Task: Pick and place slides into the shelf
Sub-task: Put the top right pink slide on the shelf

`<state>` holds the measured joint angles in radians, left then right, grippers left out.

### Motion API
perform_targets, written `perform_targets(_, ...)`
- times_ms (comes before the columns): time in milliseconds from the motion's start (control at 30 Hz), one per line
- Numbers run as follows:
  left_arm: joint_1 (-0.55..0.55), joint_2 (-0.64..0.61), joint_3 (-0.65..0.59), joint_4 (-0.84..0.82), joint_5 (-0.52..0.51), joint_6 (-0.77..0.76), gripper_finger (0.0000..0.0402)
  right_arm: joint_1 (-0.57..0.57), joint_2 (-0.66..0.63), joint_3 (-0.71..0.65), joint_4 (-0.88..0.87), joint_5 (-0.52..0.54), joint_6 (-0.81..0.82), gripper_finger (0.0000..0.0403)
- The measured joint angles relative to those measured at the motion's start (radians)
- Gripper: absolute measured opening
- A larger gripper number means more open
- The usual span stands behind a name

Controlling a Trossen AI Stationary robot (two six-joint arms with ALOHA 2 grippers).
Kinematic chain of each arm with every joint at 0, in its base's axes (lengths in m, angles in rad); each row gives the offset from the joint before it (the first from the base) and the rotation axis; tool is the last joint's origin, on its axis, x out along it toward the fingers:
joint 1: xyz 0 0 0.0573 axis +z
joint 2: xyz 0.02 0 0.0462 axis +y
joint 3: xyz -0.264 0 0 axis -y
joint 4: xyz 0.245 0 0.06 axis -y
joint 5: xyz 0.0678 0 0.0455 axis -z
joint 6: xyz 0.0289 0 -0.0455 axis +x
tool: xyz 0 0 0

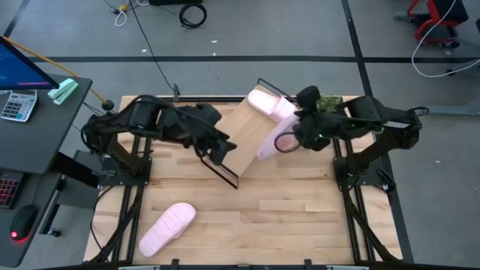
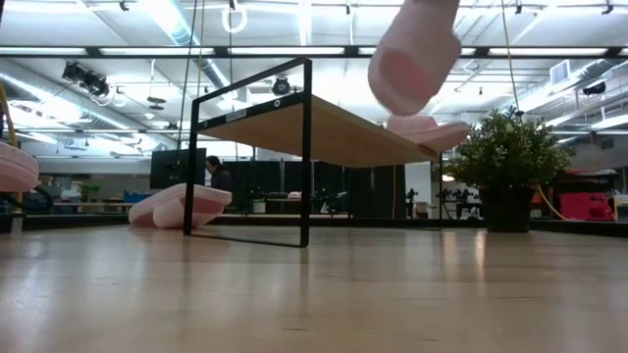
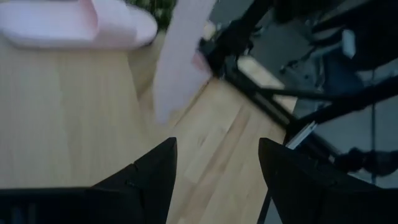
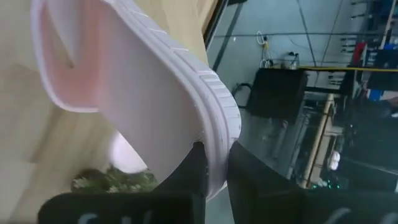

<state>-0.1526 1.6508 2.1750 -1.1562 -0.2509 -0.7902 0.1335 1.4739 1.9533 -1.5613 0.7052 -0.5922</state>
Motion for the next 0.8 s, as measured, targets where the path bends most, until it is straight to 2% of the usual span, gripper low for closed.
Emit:
perform_targets(367, 0.044, 0.013, -0.002, 0.042, -0.009, 0.002, 0.0231, -0.073, -0.032, 0.000, 0.032, 0.004, -0.085, 0.0039)
perform_targets(800, 0.181, 0.018, -0.001, 0.078, -0.034, 0.166, 0.0231, -0.072, -0.027, 0.000, 0.218, 0.040, -0.171, 0.0039)
